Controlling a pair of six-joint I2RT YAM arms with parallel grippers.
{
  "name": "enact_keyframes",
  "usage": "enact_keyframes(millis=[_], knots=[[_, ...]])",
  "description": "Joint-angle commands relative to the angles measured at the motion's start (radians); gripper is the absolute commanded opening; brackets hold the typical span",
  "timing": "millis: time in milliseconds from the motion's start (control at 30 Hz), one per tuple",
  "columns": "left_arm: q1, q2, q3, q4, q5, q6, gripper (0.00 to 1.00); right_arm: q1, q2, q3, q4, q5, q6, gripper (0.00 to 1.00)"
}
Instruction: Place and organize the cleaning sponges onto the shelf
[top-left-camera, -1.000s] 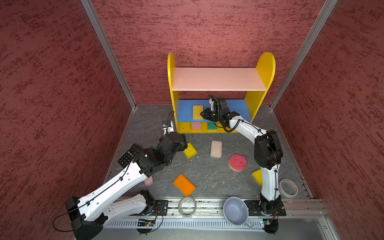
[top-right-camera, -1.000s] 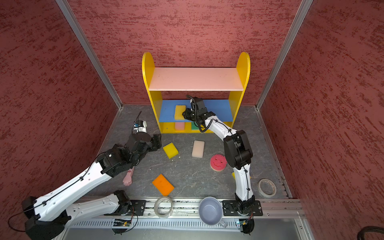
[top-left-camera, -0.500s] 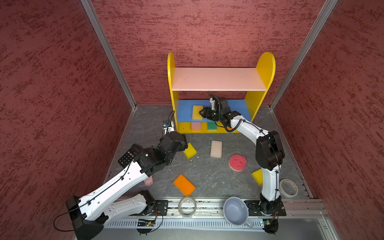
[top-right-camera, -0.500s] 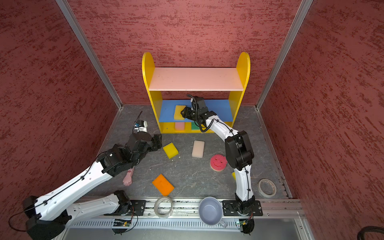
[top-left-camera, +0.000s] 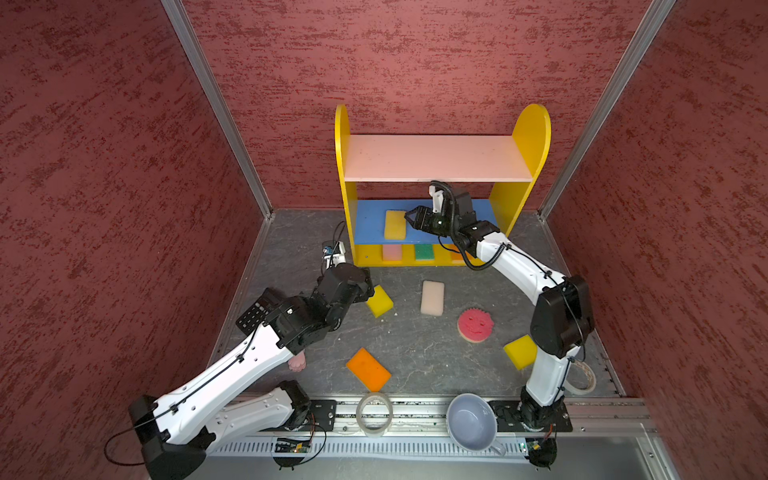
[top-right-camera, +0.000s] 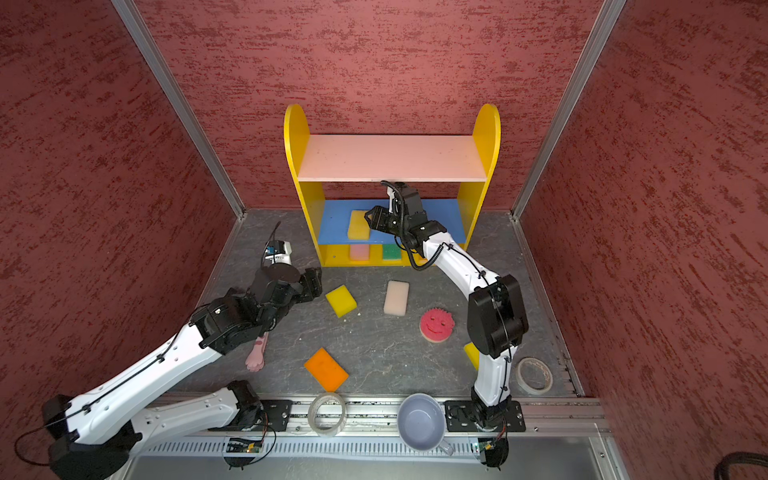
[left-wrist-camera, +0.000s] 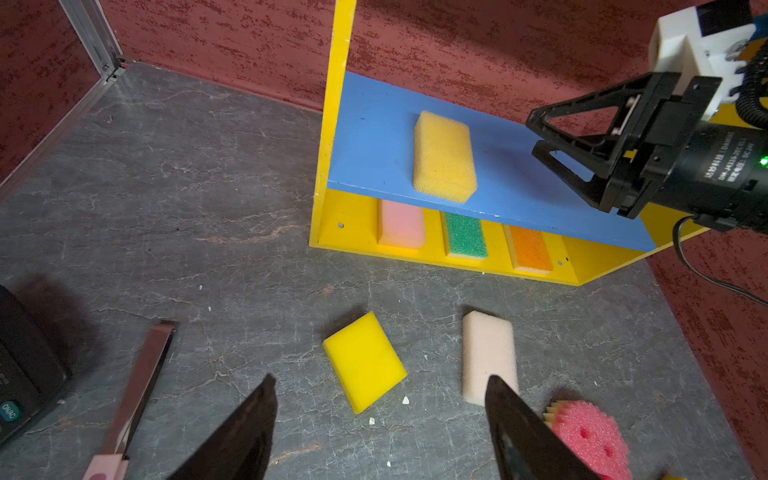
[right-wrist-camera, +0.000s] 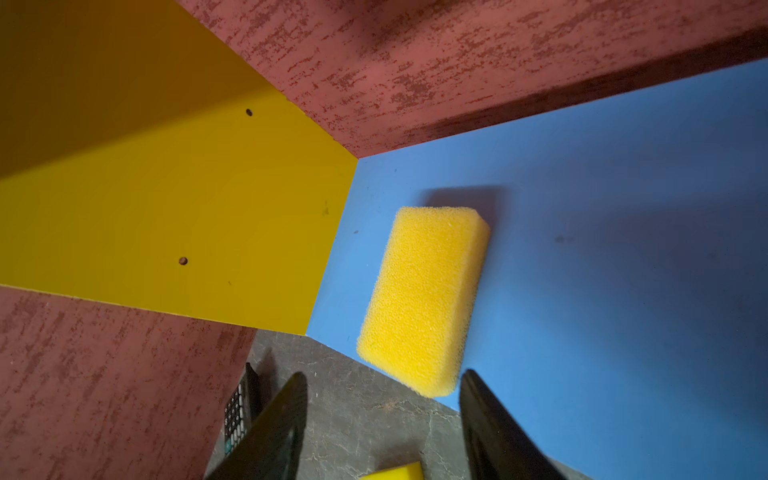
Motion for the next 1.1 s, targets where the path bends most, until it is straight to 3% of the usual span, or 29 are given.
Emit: enact_keyframes(millis=[0, 500, 767, 900, 1067], knots=[[0.009, -0.004, 0.016, -0.012, 0.003, -0.007, 0.78, -0.006, 0.006, -0.016, 0.013, -0.039, 0.012, 0.55], [0.042, -0.001, 0.005, -0.011, 0.024, -0.003, 0.78, -0.003, 0.144, 0.041, 0.013, -0.036, 0.024, 0.63], [0.062, 0.010, 0.003, -0.009, 0.047, -0.001, 0.78, -0.003, 0.183, 0.062, 0.023, -0.032, 0.032, 0.42], [0.073, 0.007, 0.011, -0.023, 0.049, -0.001, 0.78, -0.002, 0.200, 0.074, 0.022, -0.026, 0.033, 0.26], [0.080, -0.001, 0.011, -0.026, 0.051, -0.001, 0.78, -0.003, 0.219, 0.101, 0.006, -0.025, 0.023, 0.16]])
